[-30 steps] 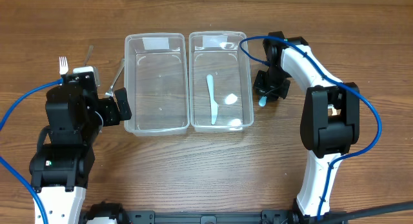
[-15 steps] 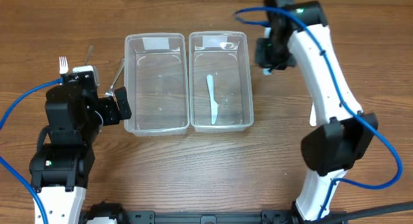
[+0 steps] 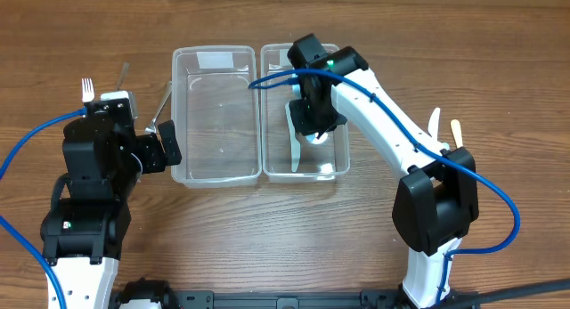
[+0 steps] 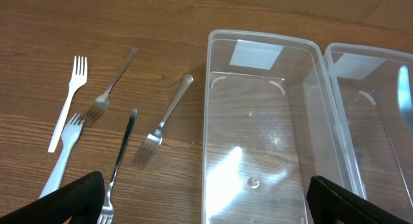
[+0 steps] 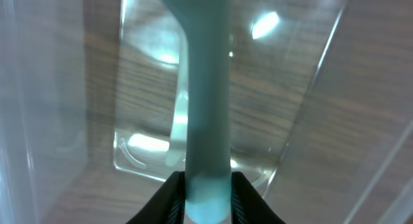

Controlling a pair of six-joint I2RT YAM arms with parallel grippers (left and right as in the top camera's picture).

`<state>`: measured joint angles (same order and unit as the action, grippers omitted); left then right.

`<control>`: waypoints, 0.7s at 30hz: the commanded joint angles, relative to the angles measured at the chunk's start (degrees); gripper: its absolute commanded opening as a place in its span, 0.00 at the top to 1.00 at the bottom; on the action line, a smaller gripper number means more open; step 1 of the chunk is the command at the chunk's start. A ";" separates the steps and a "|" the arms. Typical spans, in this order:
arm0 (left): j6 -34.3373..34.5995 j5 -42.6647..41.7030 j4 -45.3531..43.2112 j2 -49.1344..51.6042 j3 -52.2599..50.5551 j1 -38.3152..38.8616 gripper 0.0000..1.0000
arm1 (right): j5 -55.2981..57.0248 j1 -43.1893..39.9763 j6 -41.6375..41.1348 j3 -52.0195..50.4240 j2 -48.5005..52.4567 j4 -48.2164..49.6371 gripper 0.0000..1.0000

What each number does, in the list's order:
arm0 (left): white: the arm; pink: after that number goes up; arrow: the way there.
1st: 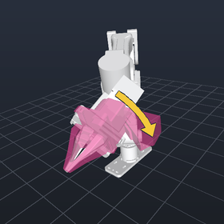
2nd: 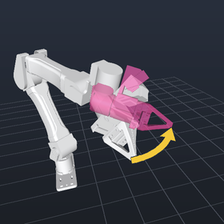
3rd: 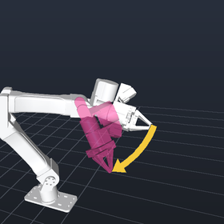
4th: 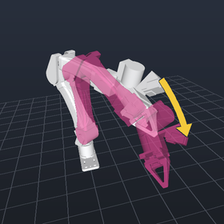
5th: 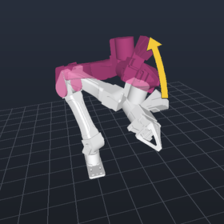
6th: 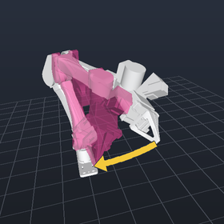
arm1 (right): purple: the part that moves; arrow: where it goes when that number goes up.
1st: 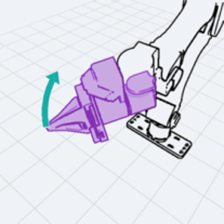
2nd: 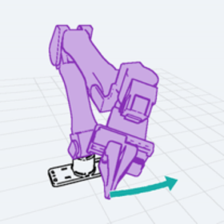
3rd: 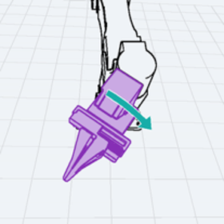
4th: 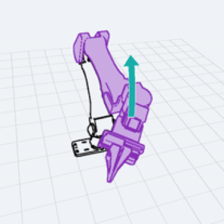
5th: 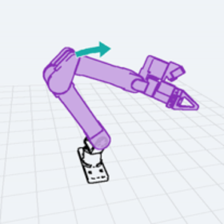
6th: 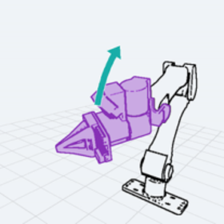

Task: Pack container
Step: 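Place the light-blue knife into the right container and release, then move the right gripper to the white knife and grasp it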

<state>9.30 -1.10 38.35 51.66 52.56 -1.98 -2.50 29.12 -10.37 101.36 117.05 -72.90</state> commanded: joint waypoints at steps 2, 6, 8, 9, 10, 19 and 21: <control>-0.28 -0.46 -0.02 -0.09 1.57 -0.26 0.00 | -0.63 -0.22 0.00 0.28 -1.01 1.27 0.48; -0.31 -0.44 -0.11 -0.07 1.57 -0.26 0.00 | 0.20 -0.39 -0.04 5.05 -2.25 0.48 0.23; -0.31 -0.44 -0.13 -0.07 1.57 -0.26 0.00 | 2.62 -1.29 -0.94 9.81 -4.26 -0.76 0.03; -0.31 -0.44 -0.09 -0.07 1.57 -0.26 0.00 | 4.83 -2.38 -2.73 12.61 -6.03 -1.27 0.00; -0.31 -0.42 -0.07 -0.09 1.57 -0.26 0.00 | 6.12 -3.87 -3.98 14.67 -7.96 -1.31 0.00; -0.33 -0.39 -0.37 -0.07 1.57 -0.26 0.00 | 0.70 -33.94 3.58 16.55 -19.23 -11.54 0.00; -0.33 -0.39 -0.57 -0.07 1.57 -0.26 0.00 | 0.66 -39.01 5.16 11.58 -18.43 -12.31 0.00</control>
<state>9.30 -1.10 38.15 51.66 52.56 -1.98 -0.27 -7.75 -8.43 116.84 96.09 -84.86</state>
